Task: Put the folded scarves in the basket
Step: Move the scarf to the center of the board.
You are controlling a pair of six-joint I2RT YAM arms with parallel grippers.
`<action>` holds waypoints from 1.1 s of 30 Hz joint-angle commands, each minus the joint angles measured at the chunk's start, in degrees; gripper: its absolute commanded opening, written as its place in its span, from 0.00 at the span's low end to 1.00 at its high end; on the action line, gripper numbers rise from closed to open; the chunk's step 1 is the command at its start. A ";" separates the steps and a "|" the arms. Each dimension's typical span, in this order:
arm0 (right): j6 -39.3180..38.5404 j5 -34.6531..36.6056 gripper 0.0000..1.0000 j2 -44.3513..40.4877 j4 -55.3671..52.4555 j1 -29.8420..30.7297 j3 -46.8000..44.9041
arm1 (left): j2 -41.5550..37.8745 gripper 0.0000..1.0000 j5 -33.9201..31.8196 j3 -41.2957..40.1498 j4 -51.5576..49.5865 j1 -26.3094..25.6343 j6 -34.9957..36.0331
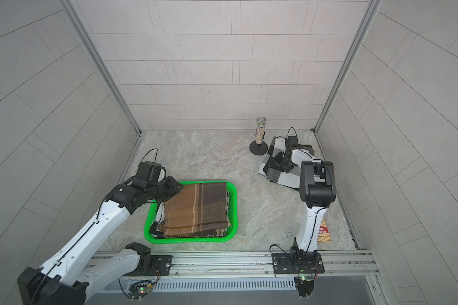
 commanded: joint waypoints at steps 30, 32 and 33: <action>3.00 2.29 0.32 -12.51 -0.69 3.97 -8.26 | 4.68 0.28 2.33 5.95 2.76 -1.54 3.60; 2.65 2.49 0.33 -8.26 -2.04 3.80 -4.57 | 6.36 0.28 3.45 7.30 2.21 -1.49 5.02; 2.33 1.98 0.33 -6.39 -3.01 3.96 -3.11 | 7.20 0.28 3.87 7.90 2.05 -1.49 5.54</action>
